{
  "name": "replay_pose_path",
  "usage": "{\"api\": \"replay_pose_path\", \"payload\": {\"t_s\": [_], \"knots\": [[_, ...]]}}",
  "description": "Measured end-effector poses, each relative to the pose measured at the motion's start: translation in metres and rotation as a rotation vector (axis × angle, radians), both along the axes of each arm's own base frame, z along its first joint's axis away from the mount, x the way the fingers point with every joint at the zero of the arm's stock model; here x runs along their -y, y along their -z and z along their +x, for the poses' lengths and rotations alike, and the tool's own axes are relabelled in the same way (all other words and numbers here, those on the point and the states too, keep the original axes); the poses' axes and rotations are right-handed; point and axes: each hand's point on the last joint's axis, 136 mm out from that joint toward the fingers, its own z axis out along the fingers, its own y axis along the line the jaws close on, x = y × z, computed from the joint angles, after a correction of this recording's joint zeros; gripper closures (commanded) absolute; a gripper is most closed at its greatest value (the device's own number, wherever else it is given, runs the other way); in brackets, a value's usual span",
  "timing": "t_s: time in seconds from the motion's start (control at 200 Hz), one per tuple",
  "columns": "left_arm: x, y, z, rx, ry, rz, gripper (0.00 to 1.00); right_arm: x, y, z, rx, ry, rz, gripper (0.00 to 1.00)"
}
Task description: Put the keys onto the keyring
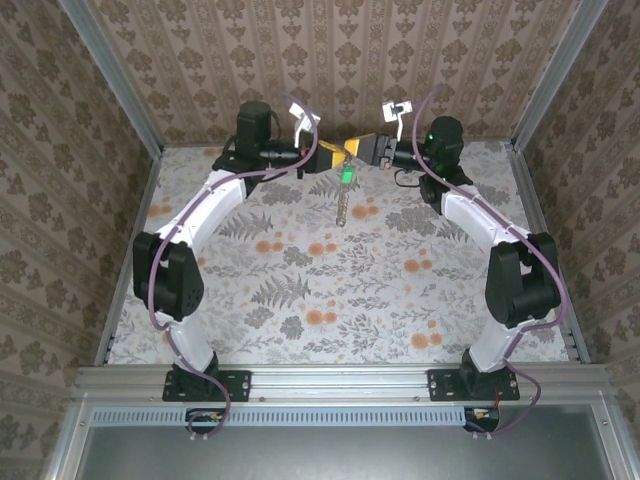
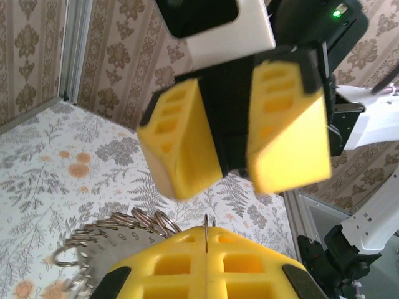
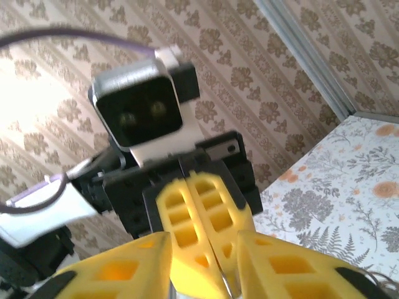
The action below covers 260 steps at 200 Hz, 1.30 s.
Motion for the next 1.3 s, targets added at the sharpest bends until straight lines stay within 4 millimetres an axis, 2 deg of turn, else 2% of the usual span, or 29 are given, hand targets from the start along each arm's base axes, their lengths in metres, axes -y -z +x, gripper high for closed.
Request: {"api": "replay_pose_path", "payload": {"t_s": [0.145, 0.23, 0.465, 0.63, 0.9, 1.0, 1.14, 1.24, 1.3], "knots": [[-0.001, 0.016, 0.006, -0.037, -0.052, 0.016, 1.0, 0.022, 0.014, 0.008, -0.046, 0.089, 0.022, 0.54], [-0.004, 0.017, 0.007, -0.047, -0.089, 0.018, 1.0, 0.032, 0.023, 0.007, -0.065, 0.138, 0.031, 0.5], [-0.009, -0.012, 0.002, -0.018, -0.141, -0.037, 1.0, 0.037, 0.044, -0.004, -0.085, 0.175, 0.064, 0.45], [-0.01, -0.024, -0.002, -0.019, -0.148, -0.069, 1.0, 0.033, 0.036, -0.009, -0.053, 0.151, 0.115, 0.43], [-0.006, -0.018, -0.005, -0.065, -0.151, -0.071, 1.0, 0.011, 0.033, -0.021, -0.028, 0.08, 0.145, 0.44], [0.0, -0.019, -0.01, -0.067, -0.138, -0.075, 1.0, 0.004, 0.035, -0.024, -0.029, 0.055, 0.145, 0.47], [0.003, -0.02, -0.012, -0.072, -0.133, -0.078, 1.0, -0.002, 0.034, -0.029, -0.019, 0.032, 0.149, 0.6], [0.003, -0.021, -0.012, -0.069, -0.136, -0.082, 1.0, -0.003, 0.036, -0.03, -0.02, 0.026, 0.146, 0.6], [0.003, -0.021, -0.012, -0.069, -0.136, -0.083, 1.0, -0.002, 0.038, -0.031, -0.026, 0.027, 0.144, 0.57]]}}
